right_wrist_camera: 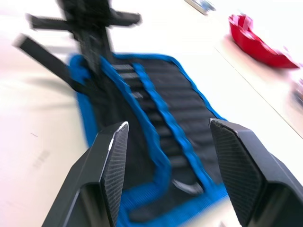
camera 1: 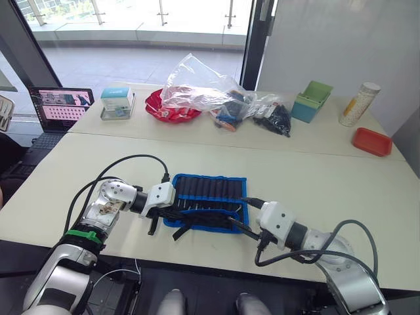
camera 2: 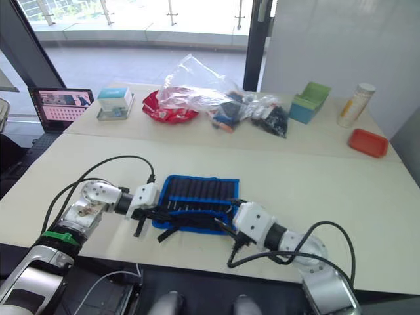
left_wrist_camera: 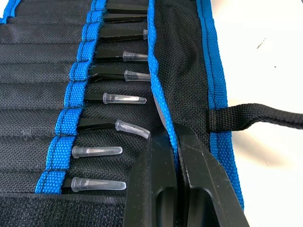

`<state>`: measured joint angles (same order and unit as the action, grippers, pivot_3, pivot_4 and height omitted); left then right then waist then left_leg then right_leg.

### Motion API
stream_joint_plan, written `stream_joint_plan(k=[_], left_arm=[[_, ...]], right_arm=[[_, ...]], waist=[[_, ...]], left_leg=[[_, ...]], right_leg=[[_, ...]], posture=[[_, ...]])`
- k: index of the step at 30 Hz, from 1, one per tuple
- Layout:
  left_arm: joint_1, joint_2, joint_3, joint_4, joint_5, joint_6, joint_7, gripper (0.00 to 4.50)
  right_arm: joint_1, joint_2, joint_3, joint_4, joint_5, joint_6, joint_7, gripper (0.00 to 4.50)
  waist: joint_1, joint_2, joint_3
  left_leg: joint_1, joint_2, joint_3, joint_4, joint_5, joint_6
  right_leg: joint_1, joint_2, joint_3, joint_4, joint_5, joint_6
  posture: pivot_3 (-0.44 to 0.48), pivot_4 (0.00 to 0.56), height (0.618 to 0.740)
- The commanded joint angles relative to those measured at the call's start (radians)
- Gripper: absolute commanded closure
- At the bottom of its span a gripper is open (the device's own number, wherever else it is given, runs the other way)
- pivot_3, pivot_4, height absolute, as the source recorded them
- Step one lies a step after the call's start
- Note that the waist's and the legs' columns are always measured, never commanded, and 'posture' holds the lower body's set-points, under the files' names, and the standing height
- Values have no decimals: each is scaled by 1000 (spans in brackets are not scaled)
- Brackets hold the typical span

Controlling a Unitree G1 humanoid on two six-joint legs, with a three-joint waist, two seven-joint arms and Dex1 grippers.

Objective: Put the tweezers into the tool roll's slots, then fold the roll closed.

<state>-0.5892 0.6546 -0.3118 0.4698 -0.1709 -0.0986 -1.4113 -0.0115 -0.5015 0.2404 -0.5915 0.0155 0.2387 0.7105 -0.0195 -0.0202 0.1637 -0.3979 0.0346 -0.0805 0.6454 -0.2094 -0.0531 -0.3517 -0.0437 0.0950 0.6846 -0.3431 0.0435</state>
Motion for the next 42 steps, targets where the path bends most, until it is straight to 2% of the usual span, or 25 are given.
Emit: stream_joint_plan(k=[1, 3, 7, 13, 16, 20, 23, 27, 32, 37, 42], left_arm=[[30, -1, -12, 1, 50, 54, 20, 4500], [31, -2, -5, -11, 46, 71, 19, 4500], [33, -1, 6, -15, 53, 74, 22, 4500], [43, 2, 22, -24, 50, 72, 29, 4500], [61, -4, 89, -89, -40, 133, 18, 3654], [89, -7, 160, -154, -67, 144, 79, 2394], [126, -2, 229, -253, -145, 189, 95, 1392], [191, -5, 311, -407, -229, 279, 164, 1392], [262, -47, 320, -482, -245, 327, 242, 2887], [265, -134, 242, -423, -157, 293, 324, 4474], [246, -161, 130, -279, 8, 245, 394, 4474]], right_arm=[[-31, 16, 79, 86, -84, -29, -36, 2402], [-57, 18, 110, 172, -152, -56, -70, 3077], [-102, 91, 81, 257, -138, -9, -131, 4488], [-100, 135, 70, 329, -146, 51, -171, 4488], [-89, 165, 74, 354, -124, 105, -172, 4500], [-75, 169, 94, 363, -123, 154, -167, 4500], [-74, 163, 103, 374, -126, 167, -168, 4500], [-93, 160, 103, 389, -129, 166, -173, 4500], [-105, 162, 103, 397, -122, 155, -172, 4500], [-104, 159, 113, 380, -125, 152, -167, 4500], [-105, 143, 117, 364, -139, 154, -168, 4500]], waist=[[0, 0, 0], [1, 0, 0], [1, 0, 0], [0, 0, 0], [-5, 0, 0], [-11, 0, 0], [-19, -1, 0], [-23, -1, 0], [-24, -1, 0], [-23, -2, 0], [-24, -2, 0]], left_leg=[[0, 0, 0, 0, 0, 0], [0, 0, 0, 0, 0, 0], [-1, 0, 0, -1, 0, 0], [-1, 0, 0, -1, 0, 0], [0, 0, 0, -2, 0, 0], [0, 1, 0, -2, 0, 0], [-1, 1, 0, -2, 0, 0], [-1, 1, -1, -3, 0, 0], [0, 1, 0, -3, 0, 0], [0, 1, 0, -3, 0, 0], [0, 0, 0, -3, 0, 0]], right_leg=[[0, 0, 0, 0, 0, 0], [0, 0, 0, 0, 0, 0], [-1, 0, 0, 0, 0, 0], [-1, 0, 0, 0, 0, 0], [-1, 0, 0, 0, 0, 0], [-1, 0, 0, 0, 0, 0], [-2, 0, 0, 0, 0, 0], [-2, 0, 0, 0, 0, 0], [-1, 0, 0, -1, 0, 0], [-1, 0, 0, -2, 0, 0], [-1, 0, 0, -2, 0, 0]], posture=[[0, 150, 723], [0, 150, 723], [0, 150, 723], [0, 150, 723], [0, 150, 723], [0, 150, 723], [0, 150, 723], [0, 150, 723], [0, 150, 723], [0, 150, 723], [0, 150, 723]])
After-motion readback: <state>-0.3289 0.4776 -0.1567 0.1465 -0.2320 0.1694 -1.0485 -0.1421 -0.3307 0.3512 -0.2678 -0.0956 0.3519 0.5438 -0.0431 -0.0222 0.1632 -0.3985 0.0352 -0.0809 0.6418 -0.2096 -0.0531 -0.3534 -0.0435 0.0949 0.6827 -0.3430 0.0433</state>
